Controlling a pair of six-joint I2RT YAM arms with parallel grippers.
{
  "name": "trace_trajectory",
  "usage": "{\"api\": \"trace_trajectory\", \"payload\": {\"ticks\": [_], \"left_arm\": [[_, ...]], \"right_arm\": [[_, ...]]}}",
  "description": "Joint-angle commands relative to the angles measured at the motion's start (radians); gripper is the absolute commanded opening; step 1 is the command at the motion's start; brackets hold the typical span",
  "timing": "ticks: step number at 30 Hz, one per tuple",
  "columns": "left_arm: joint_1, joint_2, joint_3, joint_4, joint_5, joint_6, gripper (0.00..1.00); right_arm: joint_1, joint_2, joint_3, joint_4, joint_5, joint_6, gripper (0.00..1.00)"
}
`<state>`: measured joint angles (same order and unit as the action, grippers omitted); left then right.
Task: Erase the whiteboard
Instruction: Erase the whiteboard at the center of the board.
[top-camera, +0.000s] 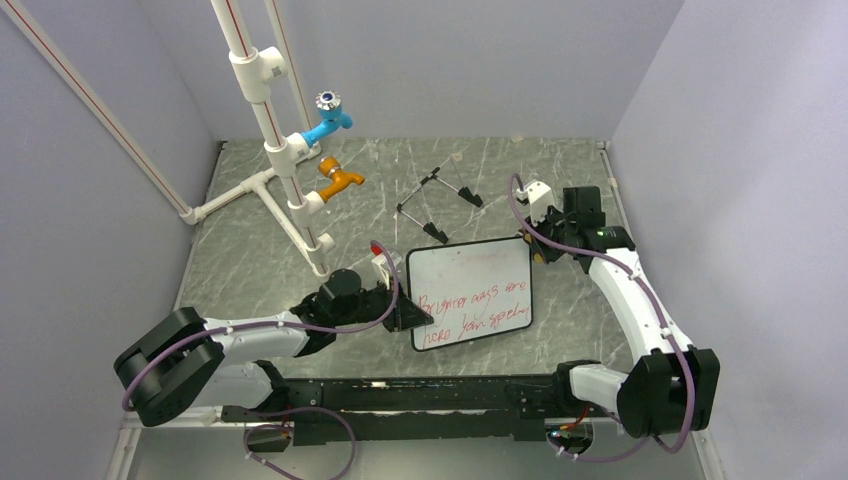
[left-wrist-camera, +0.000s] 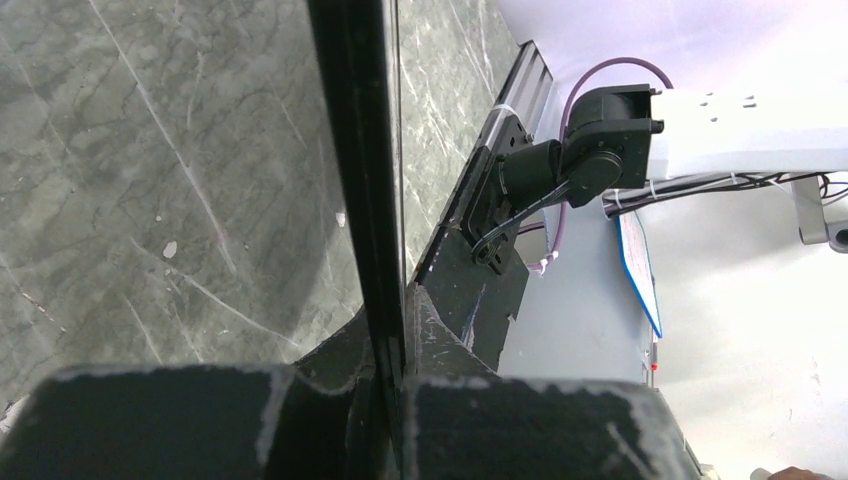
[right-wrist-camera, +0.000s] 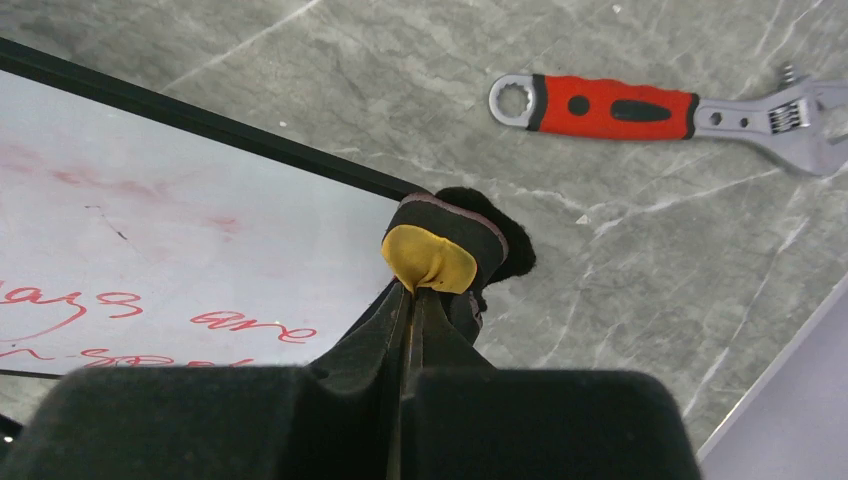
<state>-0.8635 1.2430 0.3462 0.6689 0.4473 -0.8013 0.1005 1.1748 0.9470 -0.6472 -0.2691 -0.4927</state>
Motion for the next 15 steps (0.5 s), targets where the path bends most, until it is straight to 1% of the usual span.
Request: {"api": "trace_trajectory", "payload": {"ticks": [1,5,10,15], "left_arm": [[-0.005,-0.035,0.010,0.159,0.047,0.018,0.00],[-0.006,-0.062,0.014,0.122,0.034,0.031,0.00],[-0.005,-0.049,0.019,0.136,0.042,0.025,0.00],[-0.006,-0.038,0.019,0.150,0.051,0.020,0.00]], "right_arm": [[0.001,0.050,0.011,-0.020,0.044,0.009,0.00],[0.016,0.076,-0.030,-0.023,0.100,-0.006,0.00],[0.057,0.079,-0.074,-0.034,0.138,-0.019,0.00],[0.083,0.084,-0.072,-0.044,0.147,-0.012,0.00]]}}
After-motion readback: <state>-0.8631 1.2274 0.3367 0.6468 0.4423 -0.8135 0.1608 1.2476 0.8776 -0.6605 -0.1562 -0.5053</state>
